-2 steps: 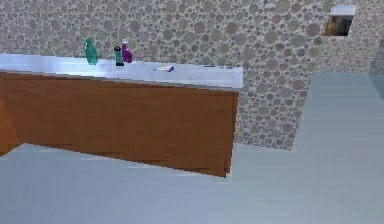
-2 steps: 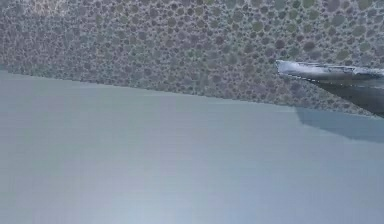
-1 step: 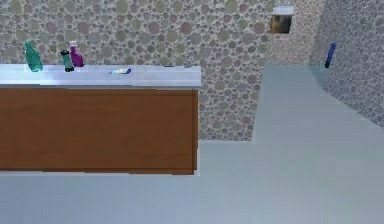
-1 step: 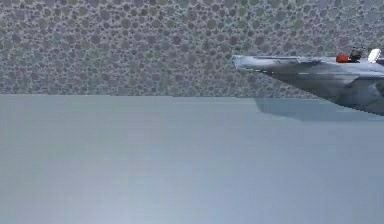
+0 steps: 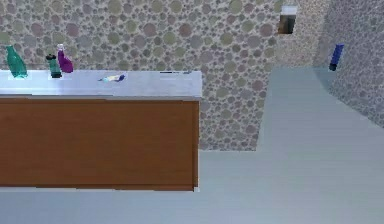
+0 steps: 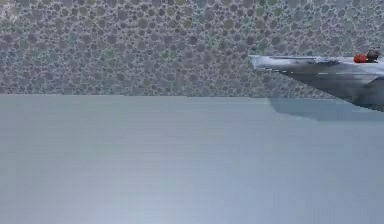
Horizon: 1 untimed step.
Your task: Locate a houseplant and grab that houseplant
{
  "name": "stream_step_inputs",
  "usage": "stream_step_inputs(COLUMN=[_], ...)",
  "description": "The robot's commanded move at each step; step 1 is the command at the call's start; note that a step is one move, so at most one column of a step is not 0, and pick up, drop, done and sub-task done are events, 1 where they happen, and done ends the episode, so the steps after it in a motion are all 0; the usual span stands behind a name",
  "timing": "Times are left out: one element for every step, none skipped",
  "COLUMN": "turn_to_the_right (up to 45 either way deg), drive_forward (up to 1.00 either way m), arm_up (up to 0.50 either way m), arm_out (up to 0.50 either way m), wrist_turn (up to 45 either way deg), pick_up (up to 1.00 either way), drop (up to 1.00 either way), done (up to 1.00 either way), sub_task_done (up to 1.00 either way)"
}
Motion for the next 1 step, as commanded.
stream_step_inputs(turn_to_the_right=[-45.0], drive_forward=[0.00], arm_up=[0.00], arm_out=[0.00], wrist_turn=[0.0], pick_up=[0.00], drop=[0.00], done=[0.00], sub_task_done=[0.00])
